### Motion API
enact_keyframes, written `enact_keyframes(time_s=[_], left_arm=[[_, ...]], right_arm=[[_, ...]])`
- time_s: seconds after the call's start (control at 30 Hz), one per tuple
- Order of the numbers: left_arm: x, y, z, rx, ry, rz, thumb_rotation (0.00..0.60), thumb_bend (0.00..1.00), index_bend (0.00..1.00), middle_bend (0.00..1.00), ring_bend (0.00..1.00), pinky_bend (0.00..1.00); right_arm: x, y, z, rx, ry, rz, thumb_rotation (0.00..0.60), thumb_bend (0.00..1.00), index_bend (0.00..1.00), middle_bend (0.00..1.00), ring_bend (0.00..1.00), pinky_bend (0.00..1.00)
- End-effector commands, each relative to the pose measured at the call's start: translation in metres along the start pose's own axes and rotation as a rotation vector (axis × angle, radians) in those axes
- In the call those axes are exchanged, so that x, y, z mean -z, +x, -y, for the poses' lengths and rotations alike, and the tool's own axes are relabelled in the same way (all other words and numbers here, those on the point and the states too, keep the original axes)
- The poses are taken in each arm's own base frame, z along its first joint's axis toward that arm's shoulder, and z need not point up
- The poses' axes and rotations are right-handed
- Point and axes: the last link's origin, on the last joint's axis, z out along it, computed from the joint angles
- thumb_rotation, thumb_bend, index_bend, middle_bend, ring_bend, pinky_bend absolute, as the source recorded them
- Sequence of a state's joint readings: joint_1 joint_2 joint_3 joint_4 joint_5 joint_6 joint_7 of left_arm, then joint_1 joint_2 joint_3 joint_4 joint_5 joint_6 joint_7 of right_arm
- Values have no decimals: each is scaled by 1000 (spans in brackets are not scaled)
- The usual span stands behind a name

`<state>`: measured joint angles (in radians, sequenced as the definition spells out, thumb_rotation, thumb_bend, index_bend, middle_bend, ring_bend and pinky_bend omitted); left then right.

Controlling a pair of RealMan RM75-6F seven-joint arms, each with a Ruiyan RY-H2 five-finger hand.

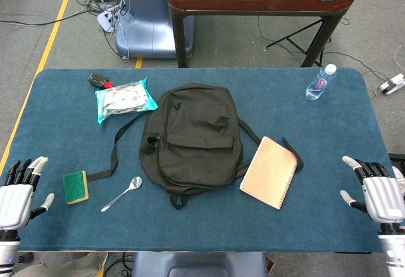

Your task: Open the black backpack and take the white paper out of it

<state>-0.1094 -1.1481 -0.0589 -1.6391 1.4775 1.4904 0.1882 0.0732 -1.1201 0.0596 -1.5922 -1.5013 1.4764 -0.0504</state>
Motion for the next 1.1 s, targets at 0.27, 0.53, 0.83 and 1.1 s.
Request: enact_keyframes(time_s=[0.27,0.53,0.83,1.1], left_arm=[[-2,0,-2,3,-9,-7,600,321,85,105,78,7],[-3,2,-4,15,-24,-16,600,321,86,105,79,7],[2,4,-4,15,-39,-20,600,321,87,105,80,7],[6,6,-2,15,-36,-27,600,321,87,105,80,7]], right_arm=[[-5,0,8,-6,50,14,600,170,196,269,251,220],[-29,-2,54,-13,261,81,600,170,196,269,251,220],[-68,-6,133,-16,526,178,600,159,196,266,251,220],[-101,-22,201,-8,674,294,600,145,195,253,244,220]])
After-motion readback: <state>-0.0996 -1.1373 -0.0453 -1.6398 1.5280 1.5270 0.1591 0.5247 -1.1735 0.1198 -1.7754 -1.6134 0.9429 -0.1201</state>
